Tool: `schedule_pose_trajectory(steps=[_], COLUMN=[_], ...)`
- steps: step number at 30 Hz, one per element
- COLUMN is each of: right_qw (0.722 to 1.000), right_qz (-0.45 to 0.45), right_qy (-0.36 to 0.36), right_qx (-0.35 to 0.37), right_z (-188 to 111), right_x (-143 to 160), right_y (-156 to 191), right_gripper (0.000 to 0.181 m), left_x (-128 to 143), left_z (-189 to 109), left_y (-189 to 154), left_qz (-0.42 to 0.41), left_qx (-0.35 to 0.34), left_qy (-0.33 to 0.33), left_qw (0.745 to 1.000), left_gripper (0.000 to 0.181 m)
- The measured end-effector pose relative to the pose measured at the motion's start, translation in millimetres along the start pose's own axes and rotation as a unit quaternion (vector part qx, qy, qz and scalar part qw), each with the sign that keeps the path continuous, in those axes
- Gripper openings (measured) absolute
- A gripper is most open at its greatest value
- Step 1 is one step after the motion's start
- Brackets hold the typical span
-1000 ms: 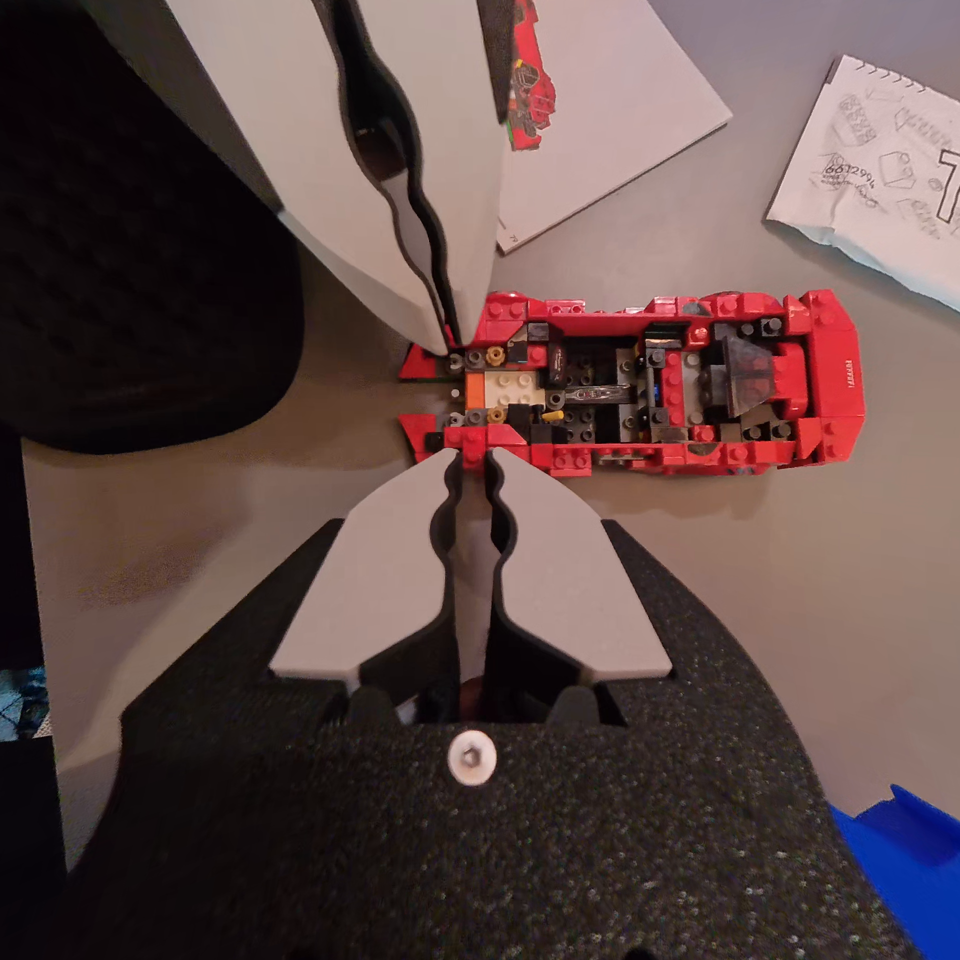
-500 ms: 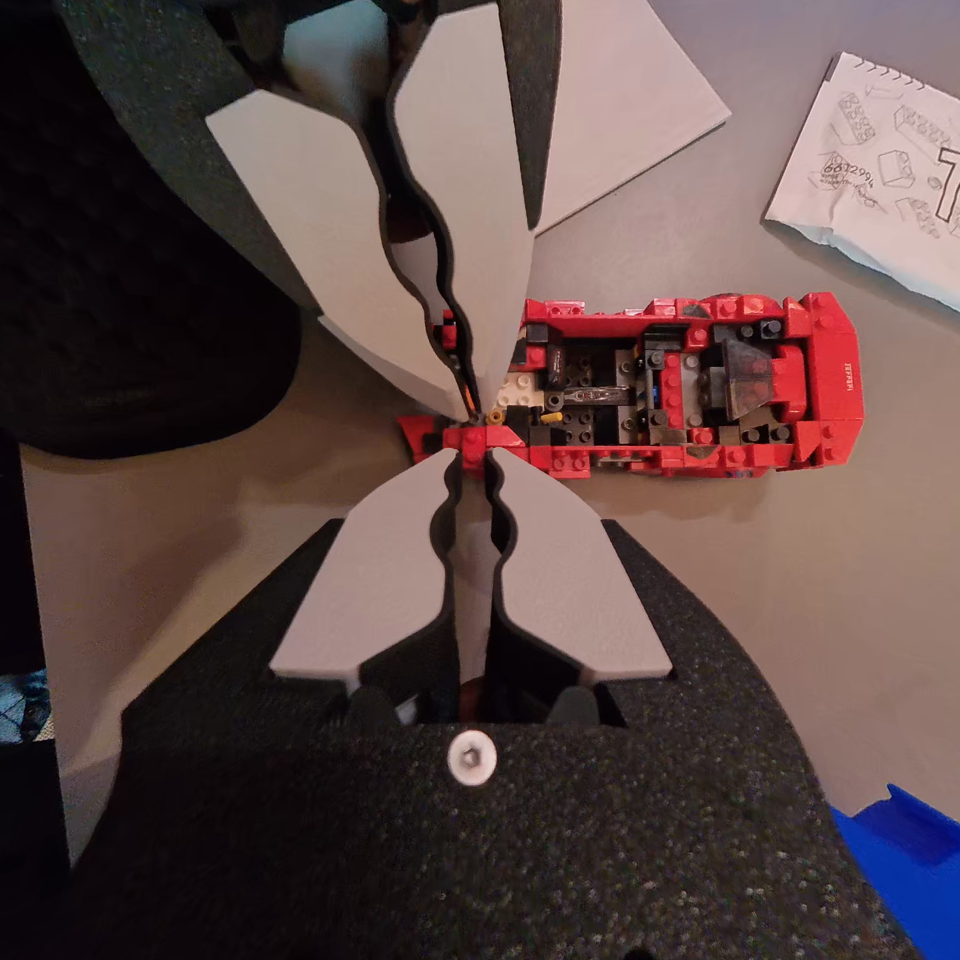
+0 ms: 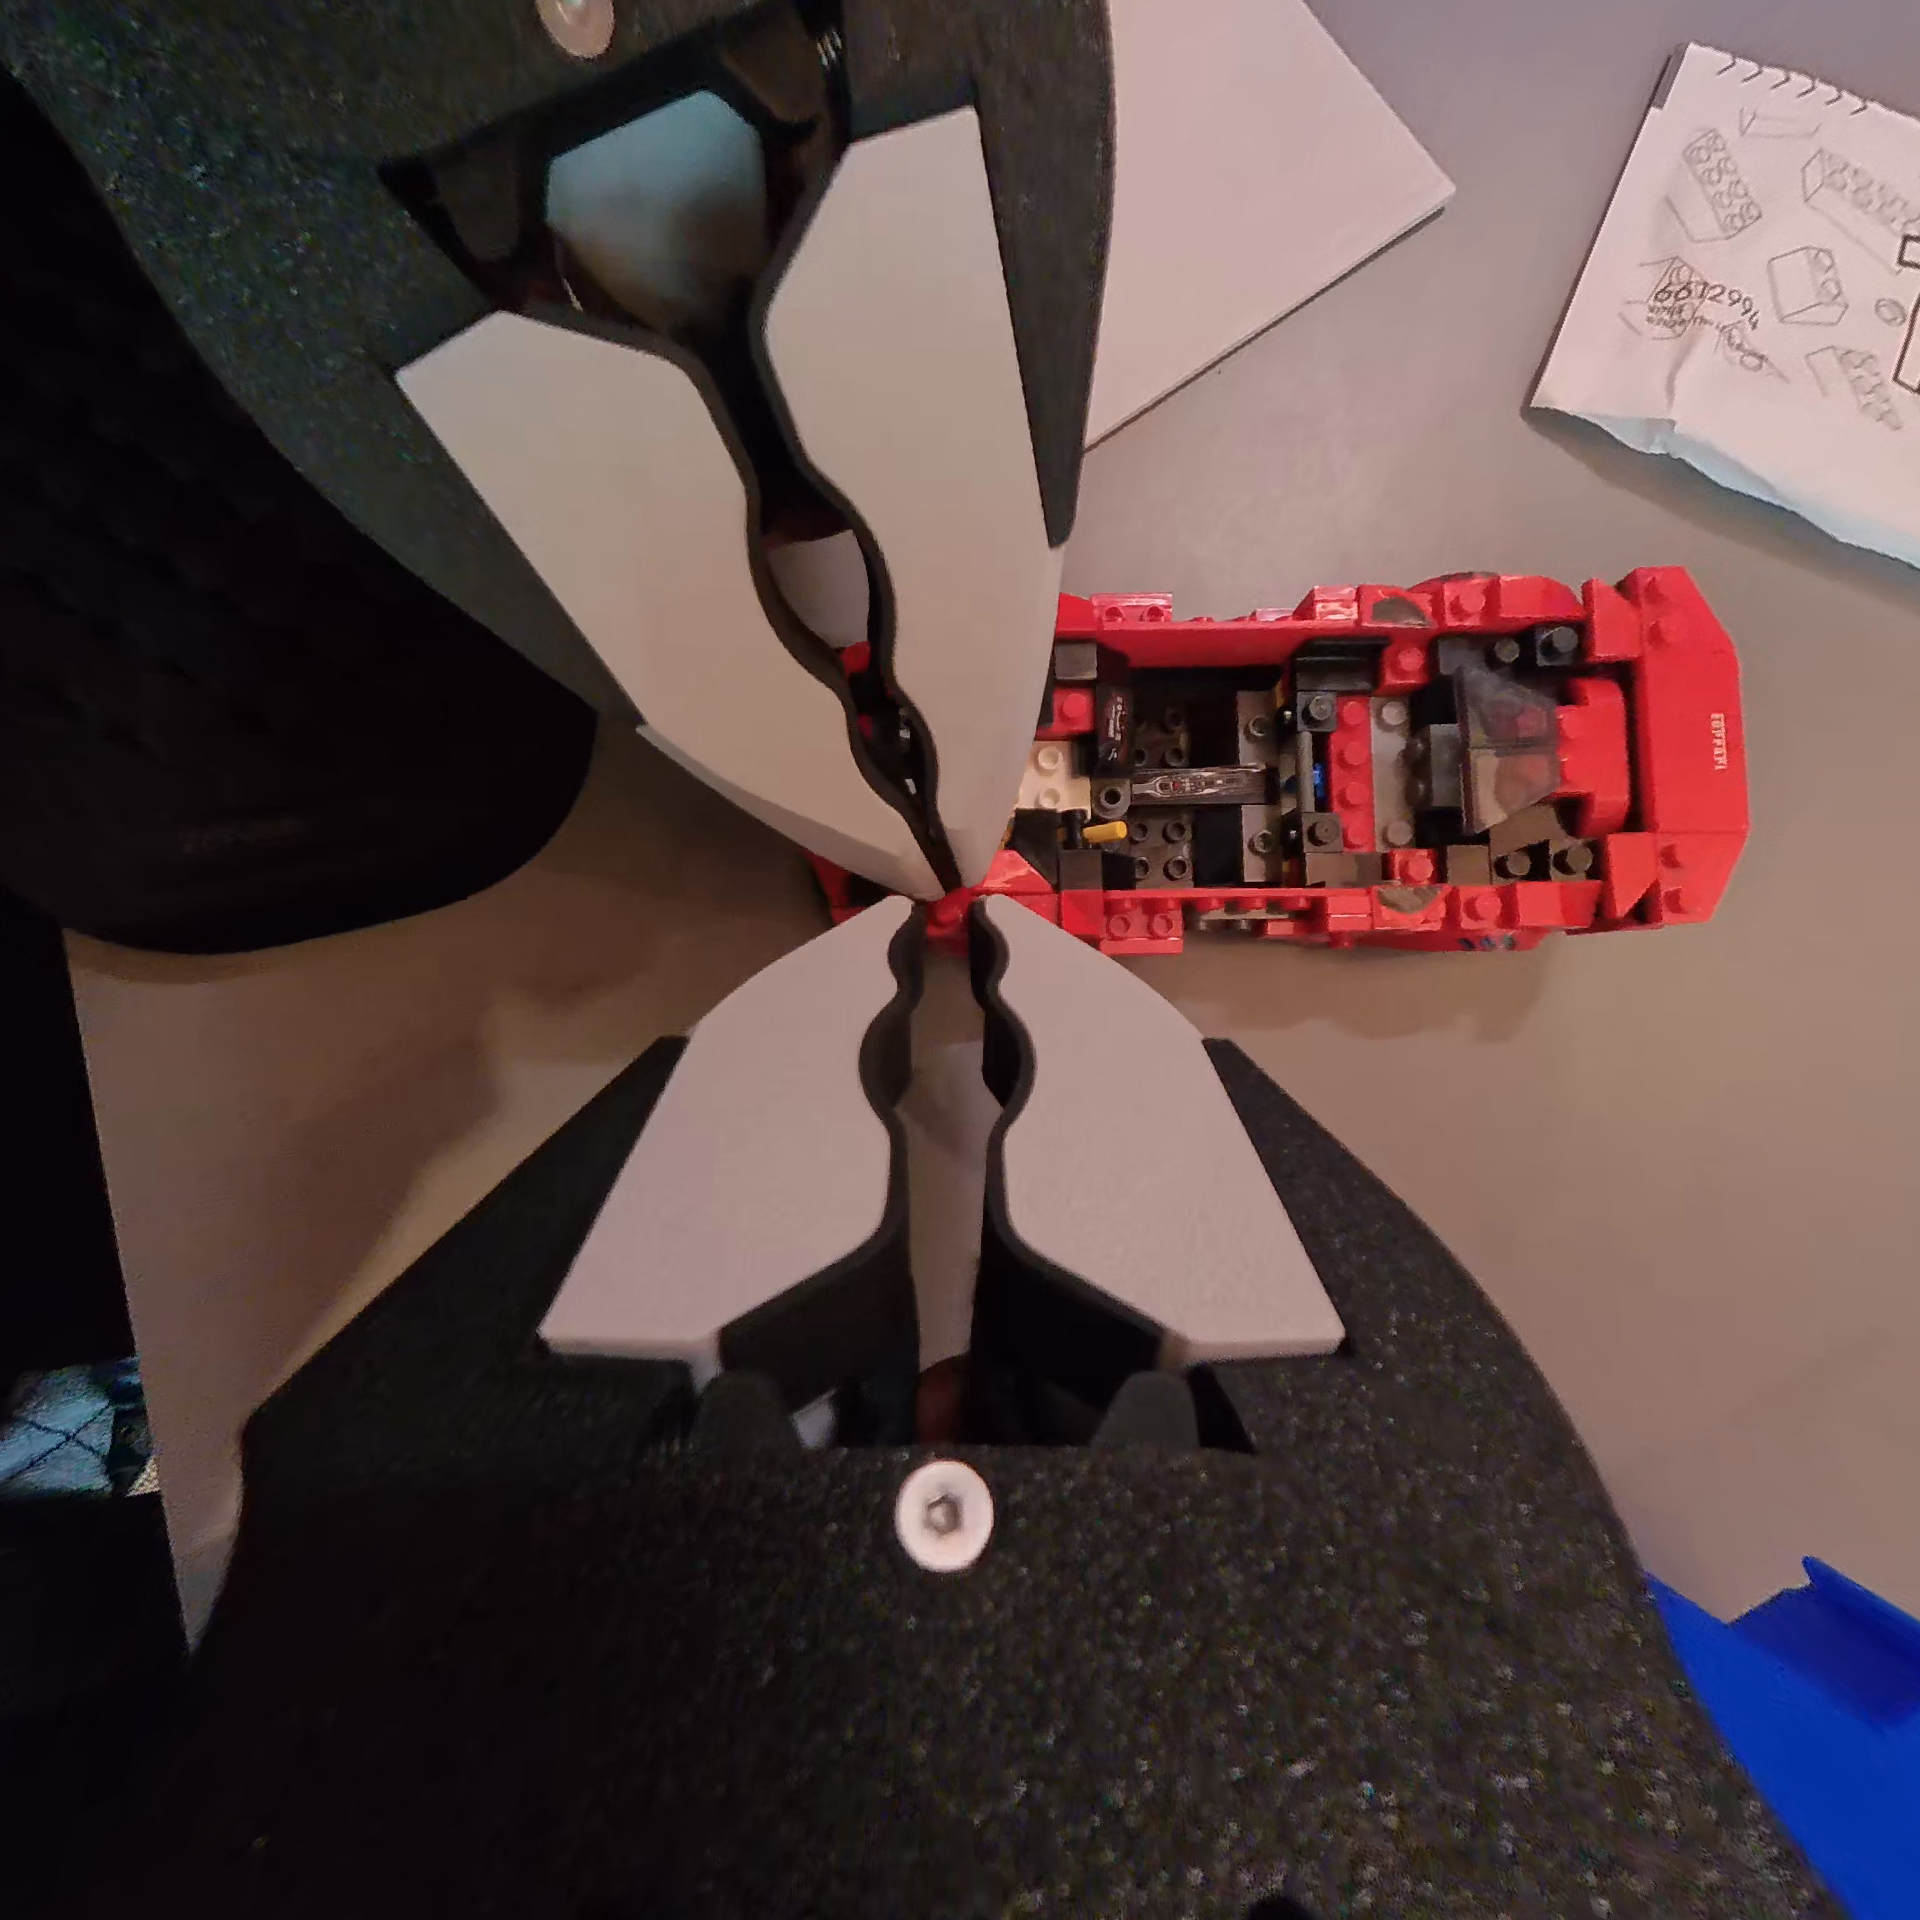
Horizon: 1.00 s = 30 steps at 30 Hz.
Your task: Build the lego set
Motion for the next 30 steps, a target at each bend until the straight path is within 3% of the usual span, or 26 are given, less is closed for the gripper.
schedule_pose_trajectory(steps=[14, 30], right_qw=[1.0, 0.999], right_qz=[-0.001, 0.023], right_qy=[0.004, 0.021], right_qx=[0.006, -0.011], right_z=[0.3, 1.4], right_x=[1.3, 0.6], right_y=[-0.7, -4.0], right_gripper=[0.0, 0.0], left_x=[1.5, 2.3], left_z=[2.9, 4.4], left_y=[1.7, 5.1], left_qz=[-0.024, -0.117], left_qx=[0.013, 0.074], left_qy=[0.012, 0.005], left_qw=[1.0, 0.99], left_gripper=[0.0, 0.0])
Point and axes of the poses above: each gripper's, where its closed fingertips meet, z out along the fingers, x out of its underside, y = z × x across the jaws, the point moved 1 cm from there along -z, back along the fingers, and after that the axes turned 4 degrees about y, right-handed, at the moved point
